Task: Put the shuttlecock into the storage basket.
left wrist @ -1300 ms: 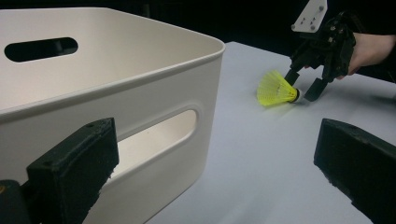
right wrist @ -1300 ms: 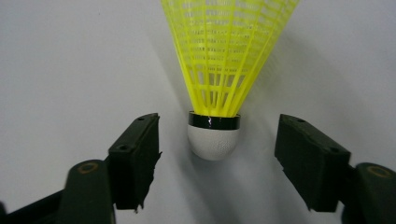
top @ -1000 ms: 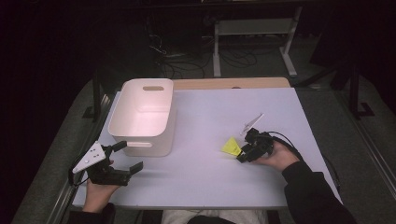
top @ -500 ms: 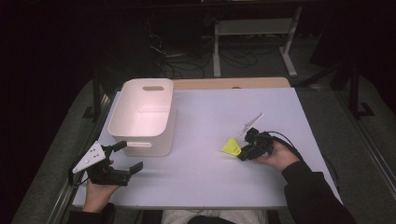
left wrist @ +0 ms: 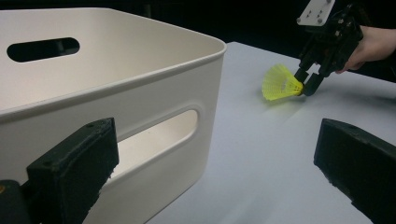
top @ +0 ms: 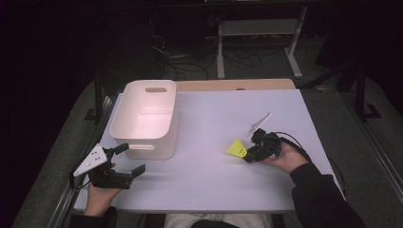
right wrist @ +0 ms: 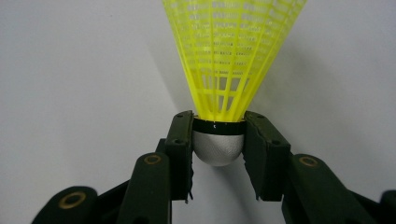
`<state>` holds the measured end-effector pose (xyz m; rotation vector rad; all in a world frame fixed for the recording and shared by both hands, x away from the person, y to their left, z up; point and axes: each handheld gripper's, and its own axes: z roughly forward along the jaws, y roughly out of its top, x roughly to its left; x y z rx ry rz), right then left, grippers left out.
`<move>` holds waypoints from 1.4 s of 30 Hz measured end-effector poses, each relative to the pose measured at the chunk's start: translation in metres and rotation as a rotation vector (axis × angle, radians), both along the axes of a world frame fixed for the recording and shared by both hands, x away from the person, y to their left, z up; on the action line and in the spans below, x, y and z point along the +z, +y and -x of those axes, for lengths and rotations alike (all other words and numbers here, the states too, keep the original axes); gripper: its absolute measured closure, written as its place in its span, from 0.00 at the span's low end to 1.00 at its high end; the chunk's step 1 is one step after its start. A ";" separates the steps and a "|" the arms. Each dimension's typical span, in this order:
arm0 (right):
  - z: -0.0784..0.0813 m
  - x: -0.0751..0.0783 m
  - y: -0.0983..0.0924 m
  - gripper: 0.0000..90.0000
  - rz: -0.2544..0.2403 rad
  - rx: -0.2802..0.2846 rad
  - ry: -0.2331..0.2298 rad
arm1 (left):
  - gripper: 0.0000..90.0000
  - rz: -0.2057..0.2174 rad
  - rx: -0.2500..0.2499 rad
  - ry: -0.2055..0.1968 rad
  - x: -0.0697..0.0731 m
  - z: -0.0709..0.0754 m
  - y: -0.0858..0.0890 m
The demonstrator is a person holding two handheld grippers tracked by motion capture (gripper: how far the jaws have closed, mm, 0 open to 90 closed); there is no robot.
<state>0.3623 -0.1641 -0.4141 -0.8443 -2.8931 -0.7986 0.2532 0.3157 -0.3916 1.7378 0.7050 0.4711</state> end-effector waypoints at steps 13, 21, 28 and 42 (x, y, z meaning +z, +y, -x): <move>0.000 0.011 -0.003 0.70 -0.006 0.009 -0.009 | 0.00 -0.001 0.000 0.000 0.000 0.000 0.000; -0.001 0.023 -0.004 0.70 -0.013 0.009 -0.019 | 0.00 -0.002 0.001 0.000 0.000 0.000 0.000; -0.002 0.031 -0.003 0.70 -0.022 0.011 -0.027 | 0.00 -0.002 0.001 0.001 0.000 0.000 0.000; -0.004 0.048 0.002 0.70 -0.038 0.026 -0.056 | 0.00 -0.002 0.000 0.002 0.000 0.000 0.000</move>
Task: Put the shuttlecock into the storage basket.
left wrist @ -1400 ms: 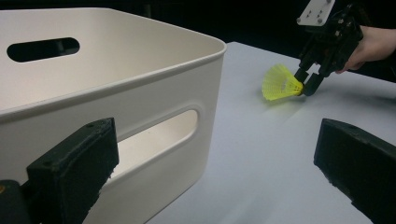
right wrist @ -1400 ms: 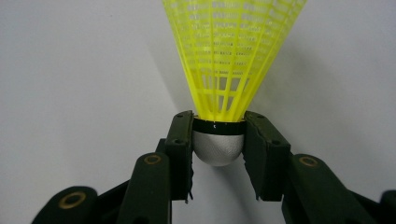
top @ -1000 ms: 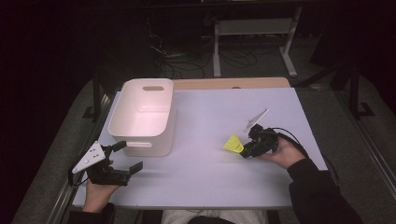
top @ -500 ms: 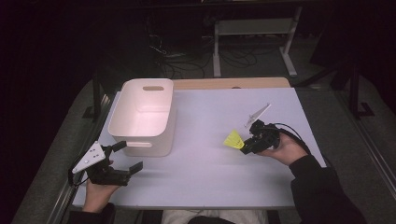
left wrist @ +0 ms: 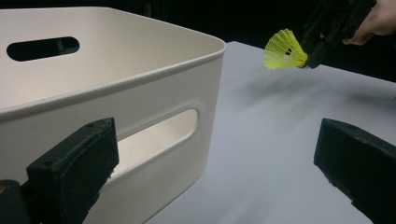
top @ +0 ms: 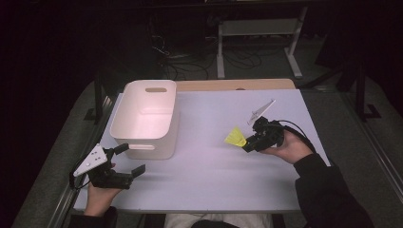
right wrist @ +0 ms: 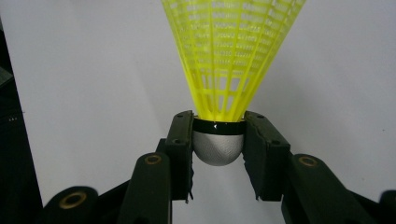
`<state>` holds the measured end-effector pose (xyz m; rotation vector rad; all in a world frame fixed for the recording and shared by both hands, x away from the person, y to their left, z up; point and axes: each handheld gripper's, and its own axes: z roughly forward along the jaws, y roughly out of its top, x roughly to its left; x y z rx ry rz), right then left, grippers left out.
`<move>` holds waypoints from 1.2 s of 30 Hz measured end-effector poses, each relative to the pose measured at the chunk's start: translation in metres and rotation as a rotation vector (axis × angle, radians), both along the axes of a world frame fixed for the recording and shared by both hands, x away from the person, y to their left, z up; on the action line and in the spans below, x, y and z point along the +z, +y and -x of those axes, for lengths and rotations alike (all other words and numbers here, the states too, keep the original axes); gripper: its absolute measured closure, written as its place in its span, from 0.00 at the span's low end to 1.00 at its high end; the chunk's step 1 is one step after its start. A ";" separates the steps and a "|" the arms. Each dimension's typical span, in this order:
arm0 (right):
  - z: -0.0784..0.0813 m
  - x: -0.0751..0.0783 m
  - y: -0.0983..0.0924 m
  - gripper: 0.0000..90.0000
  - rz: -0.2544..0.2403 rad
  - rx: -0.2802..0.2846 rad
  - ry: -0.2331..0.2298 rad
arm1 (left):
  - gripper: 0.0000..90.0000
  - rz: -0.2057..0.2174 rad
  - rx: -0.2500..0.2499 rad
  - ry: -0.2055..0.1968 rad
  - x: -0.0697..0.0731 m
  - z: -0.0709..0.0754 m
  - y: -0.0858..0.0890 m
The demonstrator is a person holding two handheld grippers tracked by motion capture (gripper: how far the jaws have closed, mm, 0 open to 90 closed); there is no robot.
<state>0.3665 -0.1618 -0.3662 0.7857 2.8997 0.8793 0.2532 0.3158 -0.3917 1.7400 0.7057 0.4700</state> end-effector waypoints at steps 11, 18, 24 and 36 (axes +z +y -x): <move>-0.001 0.011 0.010 0.70 -0.014 0.022 -0.022 | 0.00 0.000 -0.001 0.002 0.000 0.000 0.000; -0.001 0.022 0.020 0.70 -0.028 0.045 -0.042 | 0.00 0.000 0.000 0.002 0.000 0.000 0.000; -0.002 0.032 0.028 0.70 -0.036 0.058 -0.059 | 0.00 -0.001 0.000 0.002 0.000 0.000 0.000; -0.003 0.043 0.038 0.70 -0.060 0.080 -0.085 | 0.00 -0.001 0.001 0.002 0.000 0.000 0.000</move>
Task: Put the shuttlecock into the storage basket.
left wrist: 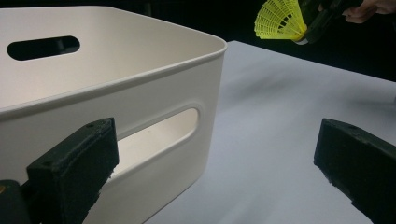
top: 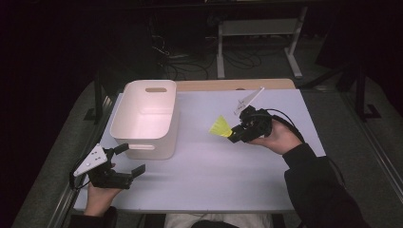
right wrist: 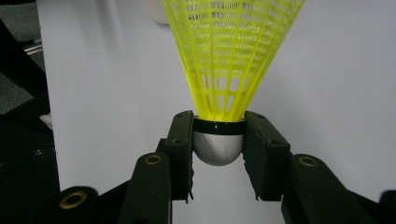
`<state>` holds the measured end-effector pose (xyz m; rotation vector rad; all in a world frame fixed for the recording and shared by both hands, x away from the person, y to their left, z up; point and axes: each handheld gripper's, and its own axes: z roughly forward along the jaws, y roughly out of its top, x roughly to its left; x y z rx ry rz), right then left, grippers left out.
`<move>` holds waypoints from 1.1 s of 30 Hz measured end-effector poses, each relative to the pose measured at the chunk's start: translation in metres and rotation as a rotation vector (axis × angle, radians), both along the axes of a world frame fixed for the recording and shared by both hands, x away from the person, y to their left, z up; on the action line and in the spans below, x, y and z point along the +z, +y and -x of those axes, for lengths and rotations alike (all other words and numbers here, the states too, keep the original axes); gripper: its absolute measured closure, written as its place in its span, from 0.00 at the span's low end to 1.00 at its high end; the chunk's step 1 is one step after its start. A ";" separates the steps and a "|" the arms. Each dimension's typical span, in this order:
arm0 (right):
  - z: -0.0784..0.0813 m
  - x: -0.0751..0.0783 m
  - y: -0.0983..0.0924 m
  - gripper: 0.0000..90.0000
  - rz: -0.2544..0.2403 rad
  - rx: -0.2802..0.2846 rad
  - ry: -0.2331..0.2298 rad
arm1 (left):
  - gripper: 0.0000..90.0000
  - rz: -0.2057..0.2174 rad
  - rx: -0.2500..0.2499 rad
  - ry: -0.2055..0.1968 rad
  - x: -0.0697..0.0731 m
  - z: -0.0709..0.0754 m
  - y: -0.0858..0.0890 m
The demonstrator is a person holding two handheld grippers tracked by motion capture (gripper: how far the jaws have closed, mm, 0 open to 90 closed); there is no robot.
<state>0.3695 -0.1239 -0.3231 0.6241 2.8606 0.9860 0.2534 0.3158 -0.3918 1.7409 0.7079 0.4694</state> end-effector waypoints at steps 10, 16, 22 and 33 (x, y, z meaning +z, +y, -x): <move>-0.002 0.012 0.015 0.70 -0.017 0.025 -0.020 | 0.00 0.000 0.000 0.000 0.000 0.000 0.000; -0.003 0.020 0.022 0.70 -0.022 0.040 -0.033 | 0.00 0.000 0.001 0.000 0.000 0.000 0.000; -0.005 0.028 0.027 0.70 -0.031 0.048 -0.045 | 0.00 -0.001 0.001 -0.001 0.000 0.000 0.000; -0.010 0.039 0.037 0.70 -0.046 0.058 -0.057 | 0.00 0.000 0.002 -0.001 0.000 0.000 0.001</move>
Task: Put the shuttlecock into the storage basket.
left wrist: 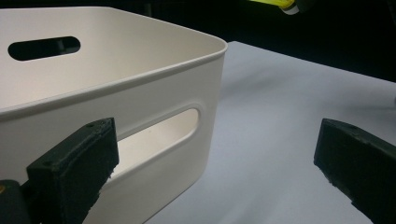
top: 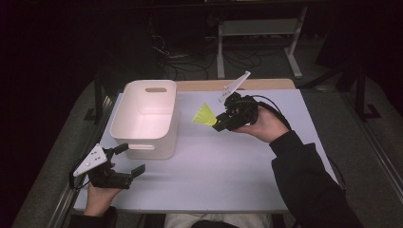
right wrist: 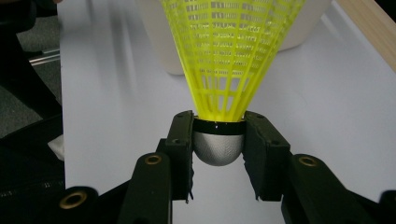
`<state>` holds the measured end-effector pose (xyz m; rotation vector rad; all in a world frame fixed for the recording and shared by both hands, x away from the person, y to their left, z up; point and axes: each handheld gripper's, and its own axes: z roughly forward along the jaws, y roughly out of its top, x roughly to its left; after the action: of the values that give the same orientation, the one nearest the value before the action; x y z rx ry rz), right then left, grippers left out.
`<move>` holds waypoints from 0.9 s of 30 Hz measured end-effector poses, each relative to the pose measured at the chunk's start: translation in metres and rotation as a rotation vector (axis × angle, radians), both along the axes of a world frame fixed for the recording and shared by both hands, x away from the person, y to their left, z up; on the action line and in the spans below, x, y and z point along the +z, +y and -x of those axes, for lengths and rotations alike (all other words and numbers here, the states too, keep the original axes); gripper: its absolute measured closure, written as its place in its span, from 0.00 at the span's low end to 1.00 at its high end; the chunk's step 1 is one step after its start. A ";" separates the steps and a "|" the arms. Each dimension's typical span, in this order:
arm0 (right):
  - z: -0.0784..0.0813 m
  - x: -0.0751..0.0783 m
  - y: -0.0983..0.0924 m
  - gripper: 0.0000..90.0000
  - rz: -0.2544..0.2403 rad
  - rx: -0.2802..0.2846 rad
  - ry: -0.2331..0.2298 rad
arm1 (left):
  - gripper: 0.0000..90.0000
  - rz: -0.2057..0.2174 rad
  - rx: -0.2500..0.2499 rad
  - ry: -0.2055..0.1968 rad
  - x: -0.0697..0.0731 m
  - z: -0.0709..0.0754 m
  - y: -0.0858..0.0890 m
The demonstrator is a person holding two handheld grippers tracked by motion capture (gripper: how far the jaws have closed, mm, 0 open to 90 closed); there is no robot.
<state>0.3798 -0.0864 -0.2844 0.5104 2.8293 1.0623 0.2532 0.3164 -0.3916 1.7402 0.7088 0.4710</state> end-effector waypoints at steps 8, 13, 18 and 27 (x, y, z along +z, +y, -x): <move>-0.005 0.004 0.010 0.70 -0.002 0.017 -0.002 | 0.00 -0.001 0.000 0.000 0.000 0.000 0.000; -0.009 0.009 0.015 0.70 -0.003 0.021 -0.005 | 0.00 -0.001 -0.001 0.001 0.000 0.000 0.000; -0.012 0.013 0.021 0.70 -0.009 0.029 -0.006 | 0.00 0.000 -0.001 0.001 0.000 0.000 0.000; -0.015 0.019 0.032 0.70 -0.024 0.046 -0.015 | 0.00 -0.001 -0.004 0.003 0.000 0.000 0.000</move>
<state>0.3952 -0.0541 -0.2657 0.4389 2.8320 1.1047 0.2534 0.3159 -0.3919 1.7429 0.7071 0.4662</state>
